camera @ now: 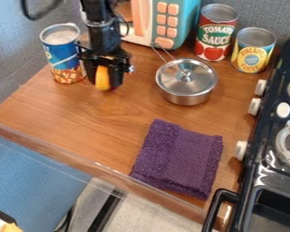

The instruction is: Moved the orange toy from the left side of the table to the middle upper part

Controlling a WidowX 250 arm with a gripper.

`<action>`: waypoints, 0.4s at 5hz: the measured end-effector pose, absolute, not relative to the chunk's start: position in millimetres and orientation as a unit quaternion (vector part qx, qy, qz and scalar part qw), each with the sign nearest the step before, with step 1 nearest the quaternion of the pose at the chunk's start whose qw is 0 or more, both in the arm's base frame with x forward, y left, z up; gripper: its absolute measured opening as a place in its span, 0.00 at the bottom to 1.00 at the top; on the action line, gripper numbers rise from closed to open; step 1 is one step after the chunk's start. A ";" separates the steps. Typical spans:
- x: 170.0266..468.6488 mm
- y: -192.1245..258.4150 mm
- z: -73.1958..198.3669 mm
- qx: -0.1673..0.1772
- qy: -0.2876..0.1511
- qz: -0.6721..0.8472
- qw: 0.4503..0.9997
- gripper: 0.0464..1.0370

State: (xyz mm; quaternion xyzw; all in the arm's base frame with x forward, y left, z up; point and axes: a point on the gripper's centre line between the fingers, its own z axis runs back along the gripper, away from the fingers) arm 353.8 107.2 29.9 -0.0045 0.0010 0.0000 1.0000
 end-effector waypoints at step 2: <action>382.7 94.4 28.3 0.001 -0.016 -0.021 1.000 0.60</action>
